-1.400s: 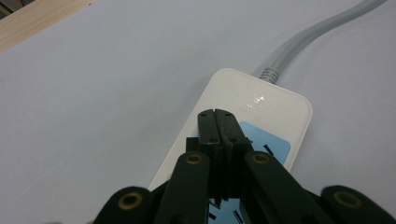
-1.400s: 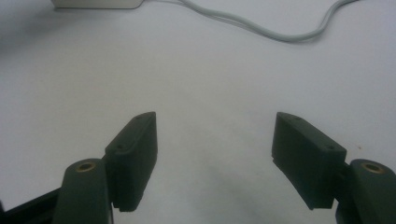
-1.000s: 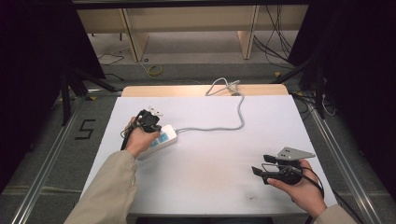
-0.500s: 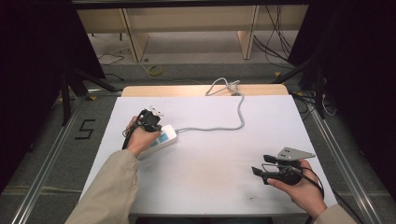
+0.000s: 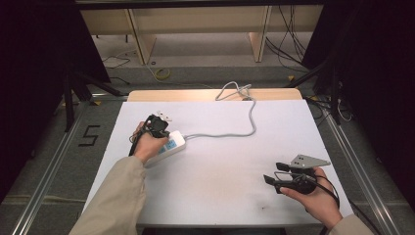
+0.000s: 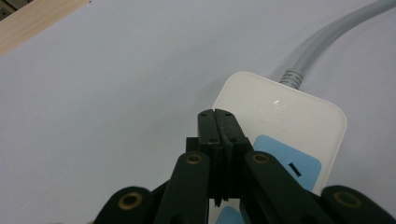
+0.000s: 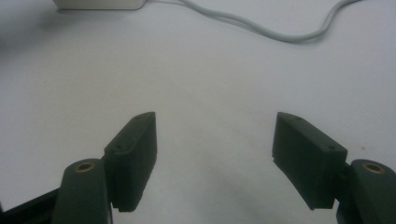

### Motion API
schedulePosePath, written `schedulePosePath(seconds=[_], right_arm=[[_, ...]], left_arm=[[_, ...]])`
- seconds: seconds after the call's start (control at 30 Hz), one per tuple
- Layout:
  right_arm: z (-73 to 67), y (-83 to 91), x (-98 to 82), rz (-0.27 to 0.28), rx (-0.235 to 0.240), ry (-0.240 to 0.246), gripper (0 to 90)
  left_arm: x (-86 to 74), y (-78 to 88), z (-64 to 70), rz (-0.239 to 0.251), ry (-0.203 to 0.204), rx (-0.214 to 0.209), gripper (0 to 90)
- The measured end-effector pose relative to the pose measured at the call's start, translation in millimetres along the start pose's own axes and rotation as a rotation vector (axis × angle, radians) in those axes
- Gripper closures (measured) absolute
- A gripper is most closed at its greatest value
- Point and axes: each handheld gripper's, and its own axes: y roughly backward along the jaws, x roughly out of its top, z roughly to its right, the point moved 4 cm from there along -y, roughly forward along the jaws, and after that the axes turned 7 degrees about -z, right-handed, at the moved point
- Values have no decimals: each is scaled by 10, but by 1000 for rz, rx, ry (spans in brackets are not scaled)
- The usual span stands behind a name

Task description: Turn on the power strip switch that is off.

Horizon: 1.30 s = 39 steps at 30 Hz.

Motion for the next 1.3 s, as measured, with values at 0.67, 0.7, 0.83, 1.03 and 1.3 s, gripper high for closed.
schedulePosePath(seconds=[0.67, 0.7, 0.83, 1.03, 1.3], right_arm=[[-4, -2, -3, -3, 3, 1, 314], [-4, -3, -3, -3, 3, 1, 314], [-1, -2, -2, -2, 2, -1, 314], [-2, -3, -2, -2, 3, -2, 314], [-2, -4, -3, -3, 4, -1, 314]], left_arm=[[-7, -32, -46, -37, -12, 38, 899], [-8, -28, -55, -37, -5, 28, 898], [-15, -23, -78, -25, 19, 2, 899], [33, 13, -30, -10, -4, 1, 899], [27, -11, -6, -22, -22, 8, 899]])
